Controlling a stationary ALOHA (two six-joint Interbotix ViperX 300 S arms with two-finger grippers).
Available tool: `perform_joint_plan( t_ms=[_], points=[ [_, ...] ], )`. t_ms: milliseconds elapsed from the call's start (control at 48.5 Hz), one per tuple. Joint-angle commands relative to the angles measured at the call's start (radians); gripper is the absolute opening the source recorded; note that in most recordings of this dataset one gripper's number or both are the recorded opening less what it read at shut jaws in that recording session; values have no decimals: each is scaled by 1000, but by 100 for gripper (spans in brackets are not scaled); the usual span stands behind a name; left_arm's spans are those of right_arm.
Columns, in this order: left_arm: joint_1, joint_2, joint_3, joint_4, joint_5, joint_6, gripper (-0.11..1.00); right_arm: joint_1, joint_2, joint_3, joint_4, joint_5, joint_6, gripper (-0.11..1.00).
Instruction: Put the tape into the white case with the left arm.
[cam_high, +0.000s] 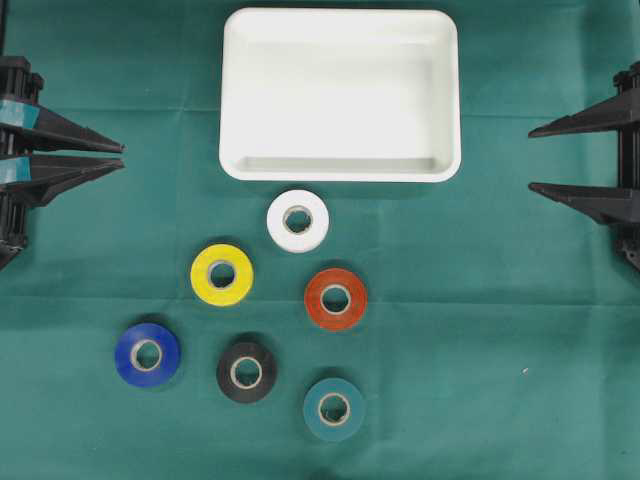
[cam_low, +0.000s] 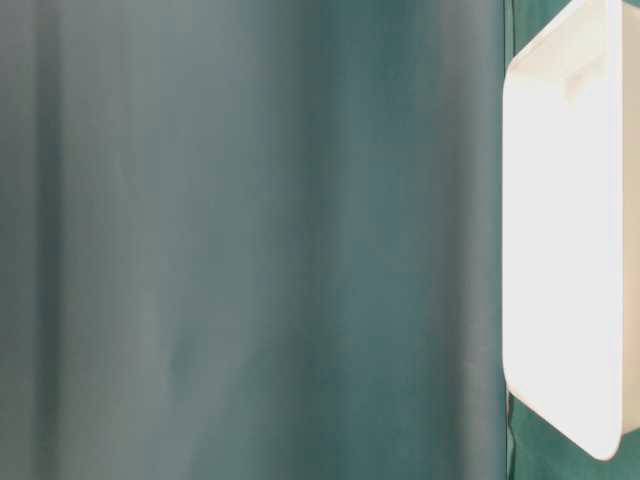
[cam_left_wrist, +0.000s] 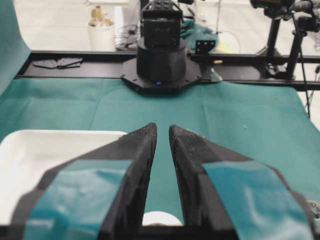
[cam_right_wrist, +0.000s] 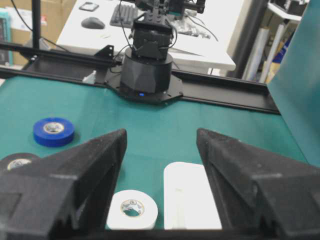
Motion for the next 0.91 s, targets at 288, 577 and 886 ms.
perform_joint_plan(
  t_ms=[288, 577, 886],
  points=[
    [-21, 14, -28, -20, -23, 0, 1, -3, 44, 2, 0, -6, 8, -9],
    [-23, 14, -21, -23, 5, -6, 2, -3, 0, 32, 0, -6, 8, -9],
    [-34, 14, -20, -23, 5, 8, 59, -3, -32, 49, 0, 14, 8, -9]
  ],
)
